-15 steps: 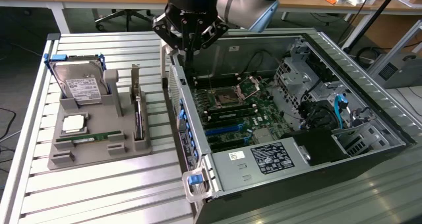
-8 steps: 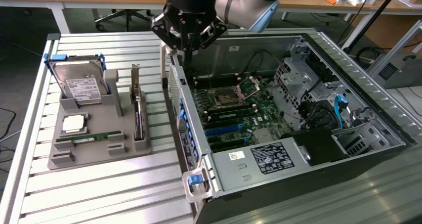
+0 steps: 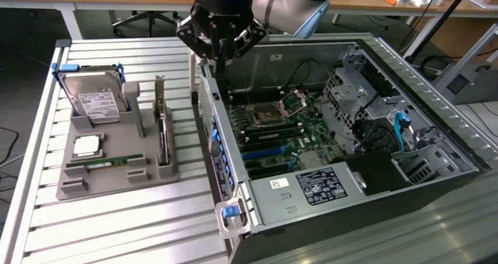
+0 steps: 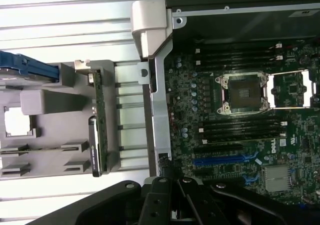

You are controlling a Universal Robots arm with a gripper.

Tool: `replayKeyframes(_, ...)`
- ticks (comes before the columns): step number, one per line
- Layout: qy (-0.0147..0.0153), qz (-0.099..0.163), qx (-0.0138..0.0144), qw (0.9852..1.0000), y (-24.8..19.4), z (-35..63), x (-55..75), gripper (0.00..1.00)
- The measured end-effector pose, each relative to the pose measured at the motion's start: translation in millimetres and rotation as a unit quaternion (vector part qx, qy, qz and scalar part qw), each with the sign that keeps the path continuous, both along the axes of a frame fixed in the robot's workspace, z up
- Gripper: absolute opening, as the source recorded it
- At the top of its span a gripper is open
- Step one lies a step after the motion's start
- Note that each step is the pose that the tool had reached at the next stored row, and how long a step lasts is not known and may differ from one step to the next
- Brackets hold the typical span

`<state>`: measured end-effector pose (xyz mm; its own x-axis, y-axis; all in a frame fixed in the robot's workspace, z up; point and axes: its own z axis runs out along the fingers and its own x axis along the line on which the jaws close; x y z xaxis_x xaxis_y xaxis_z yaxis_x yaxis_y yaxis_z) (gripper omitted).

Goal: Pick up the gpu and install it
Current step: 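Reach for the gpu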

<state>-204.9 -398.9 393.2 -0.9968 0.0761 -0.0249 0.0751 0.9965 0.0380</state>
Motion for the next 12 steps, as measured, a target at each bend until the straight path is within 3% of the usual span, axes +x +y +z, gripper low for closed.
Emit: replayKeyframes(12,0.0000,0.000,-0.0004,1.0000,0.0,0.0,-6.8,0.11)
